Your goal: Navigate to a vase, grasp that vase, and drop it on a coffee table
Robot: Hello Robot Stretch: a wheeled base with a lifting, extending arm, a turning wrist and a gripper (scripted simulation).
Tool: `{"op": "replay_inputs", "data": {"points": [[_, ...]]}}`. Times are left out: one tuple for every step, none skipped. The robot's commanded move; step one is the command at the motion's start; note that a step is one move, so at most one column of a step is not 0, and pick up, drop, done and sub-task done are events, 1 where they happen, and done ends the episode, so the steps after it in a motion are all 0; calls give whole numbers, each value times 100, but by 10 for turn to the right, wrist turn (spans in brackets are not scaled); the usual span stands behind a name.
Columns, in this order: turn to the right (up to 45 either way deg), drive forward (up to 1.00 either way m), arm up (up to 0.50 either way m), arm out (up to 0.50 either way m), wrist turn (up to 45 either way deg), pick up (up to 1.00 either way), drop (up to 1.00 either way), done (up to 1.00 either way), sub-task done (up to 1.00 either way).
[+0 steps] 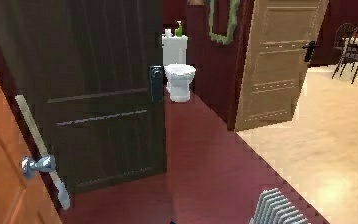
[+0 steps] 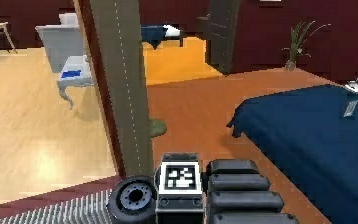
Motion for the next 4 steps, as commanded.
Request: {"op": "replay_inputs", "data": {"points": [[0, 80, 0, 0, 0, 0, 0, 0, 0], [420, 0, 0, 0, 0, 0, 0, 0, 0], [0, 40, 0, 0, 0, 0, 0, 0, 0], [210, 0, 0, 0, 0, 0, 0, 0, 0]]}}
